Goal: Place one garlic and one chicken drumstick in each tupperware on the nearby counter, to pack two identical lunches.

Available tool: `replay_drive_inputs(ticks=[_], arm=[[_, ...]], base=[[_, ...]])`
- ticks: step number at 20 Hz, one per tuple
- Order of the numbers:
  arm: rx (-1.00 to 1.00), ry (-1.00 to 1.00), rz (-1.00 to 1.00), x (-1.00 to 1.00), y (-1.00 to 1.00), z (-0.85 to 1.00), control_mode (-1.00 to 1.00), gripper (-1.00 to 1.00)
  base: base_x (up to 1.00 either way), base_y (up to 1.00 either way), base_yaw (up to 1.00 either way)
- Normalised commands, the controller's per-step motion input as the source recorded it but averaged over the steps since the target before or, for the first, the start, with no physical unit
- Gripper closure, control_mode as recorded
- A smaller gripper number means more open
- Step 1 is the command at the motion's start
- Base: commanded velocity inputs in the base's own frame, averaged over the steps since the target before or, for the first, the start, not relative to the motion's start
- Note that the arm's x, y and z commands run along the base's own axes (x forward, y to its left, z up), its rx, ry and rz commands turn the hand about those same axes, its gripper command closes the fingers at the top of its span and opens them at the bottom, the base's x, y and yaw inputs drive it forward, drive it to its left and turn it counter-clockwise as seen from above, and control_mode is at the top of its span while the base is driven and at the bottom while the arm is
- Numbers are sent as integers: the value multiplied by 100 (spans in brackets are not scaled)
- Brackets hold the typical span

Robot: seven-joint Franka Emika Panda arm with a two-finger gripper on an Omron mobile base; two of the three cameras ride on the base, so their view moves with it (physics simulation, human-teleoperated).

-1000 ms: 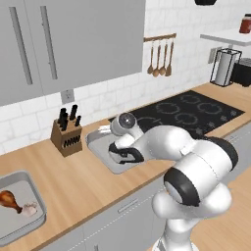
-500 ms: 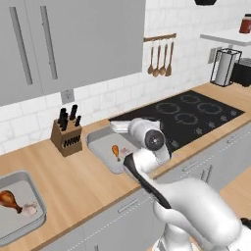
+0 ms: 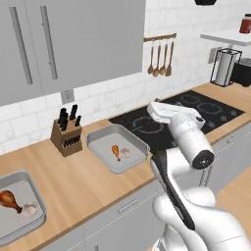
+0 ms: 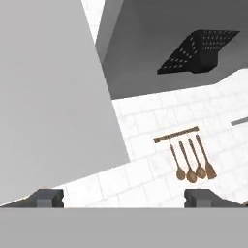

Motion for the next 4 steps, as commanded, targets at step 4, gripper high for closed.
replay_drive_inputs(ticks=[4], arm=[[1,-1,0,-3,-1,0,-100,-100]], base=[[0,0,0]])
